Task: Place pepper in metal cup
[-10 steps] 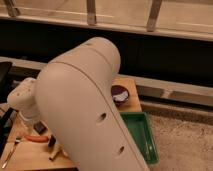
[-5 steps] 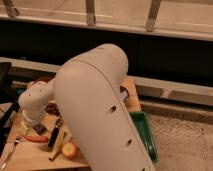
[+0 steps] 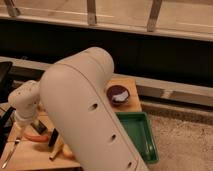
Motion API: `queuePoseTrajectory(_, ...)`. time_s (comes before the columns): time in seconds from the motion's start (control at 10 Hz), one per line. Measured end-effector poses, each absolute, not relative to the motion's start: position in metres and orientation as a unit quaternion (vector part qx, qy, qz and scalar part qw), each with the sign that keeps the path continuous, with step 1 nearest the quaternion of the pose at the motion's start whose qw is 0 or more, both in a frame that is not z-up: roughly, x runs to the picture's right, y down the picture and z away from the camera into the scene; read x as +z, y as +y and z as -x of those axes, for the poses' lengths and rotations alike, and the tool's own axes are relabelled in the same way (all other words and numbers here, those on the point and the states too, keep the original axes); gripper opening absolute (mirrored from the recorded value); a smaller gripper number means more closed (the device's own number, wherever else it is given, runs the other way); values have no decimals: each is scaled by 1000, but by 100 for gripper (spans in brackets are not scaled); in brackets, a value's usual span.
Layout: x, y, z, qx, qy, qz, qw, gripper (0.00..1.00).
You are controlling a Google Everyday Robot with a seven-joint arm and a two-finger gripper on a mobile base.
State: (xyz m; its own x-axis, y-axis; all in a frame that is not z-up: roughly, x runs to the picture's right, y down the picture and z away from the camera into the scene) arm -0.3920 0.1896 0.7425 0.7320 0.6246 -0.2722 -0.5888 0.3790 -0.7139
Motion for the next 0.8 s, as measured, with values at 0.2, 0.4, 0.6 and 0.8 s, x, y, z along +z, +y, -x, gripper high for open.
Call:
queuePoseTrajectory(0.2, 740, 199, 387, 358, 2, 425, 831, 62)
queuePoseTrajectory(0.4, 736, 212, 371, 362, 25, 431, 826, 62)
queuePoseTrajectory(0.6, 730, 225, 353, 370, 48, 436, 819, 62)
queuePoseTrajectory(0.8, 726, 234, 333, 383, 72, 437, 811, 62)
